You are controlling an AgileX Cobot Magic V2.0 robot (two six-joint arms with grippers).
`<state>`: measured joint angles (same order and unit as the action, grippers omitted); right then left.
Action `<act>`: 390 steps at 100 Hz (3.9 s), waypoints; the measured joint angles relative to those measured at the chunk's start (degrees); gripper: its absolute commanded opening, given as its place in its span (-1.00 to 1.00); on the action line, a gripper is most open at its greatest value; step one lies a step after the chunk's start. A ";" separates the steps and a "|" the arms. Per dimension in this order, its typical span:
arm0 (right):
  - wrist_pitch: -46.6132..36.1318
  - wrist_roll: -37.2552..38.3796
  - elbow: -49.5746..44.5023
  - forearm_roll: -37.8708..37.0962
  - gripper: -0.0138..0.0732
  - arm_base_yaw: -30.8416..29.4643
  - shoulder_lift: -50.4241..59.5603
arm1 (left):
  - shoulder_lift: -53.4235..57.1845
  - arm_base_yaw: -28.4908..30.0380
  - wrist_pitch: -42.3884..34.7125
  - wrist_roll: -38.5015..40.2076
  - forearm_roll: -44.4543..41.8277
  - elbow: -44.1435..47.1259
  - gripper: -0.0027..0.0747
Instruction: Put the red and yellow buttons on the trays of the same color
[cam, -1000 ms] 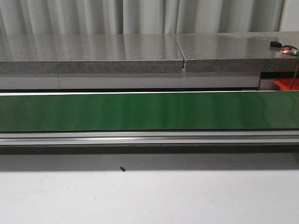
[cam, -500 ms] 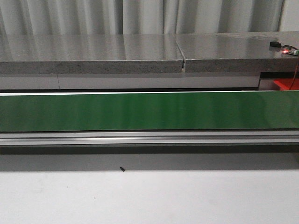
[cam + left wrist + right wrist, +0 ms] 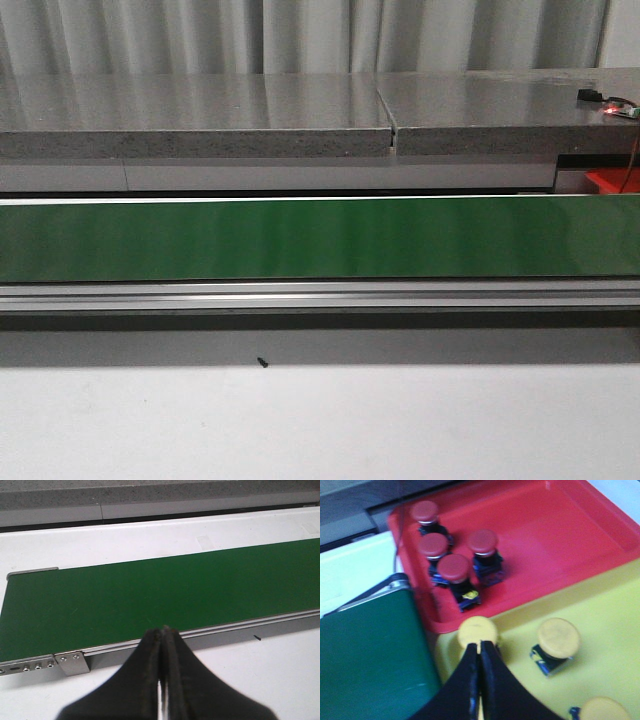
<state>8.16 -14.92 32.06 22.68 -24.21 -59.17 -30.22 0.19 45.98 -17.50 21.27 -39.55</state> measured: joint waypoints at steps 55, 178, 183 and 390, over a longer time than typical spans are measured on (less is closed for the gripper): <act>1.74 0.00 -0.44 -3.83 -0.84 17.91 13.80 | 0.00 0.00 0.00 0.00 0.00 0.00 -0.98; -9.88 10.80 -20.80 -15.22 -0.84 21.19 44.60 | 0.00 0.00 0.00 0.12 0.00 0.00 -0.98; -10.15 14.92 -21.97 -18.99 -0.84 21.21 45.88 | 0.00 0.00 0.00 0.12 0.00 0.00 -0.98; -9.56 20.87 -33.65 -24.08 -0.84 21.16 59.78 | 7.39 0.00 -26.87 8.64 -13.25 12.46 -0.98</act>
<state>-1.41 5.95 -1.59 -1.40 -3.04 0.60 -22.83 0.19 19.11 -8.86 8.02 -27.09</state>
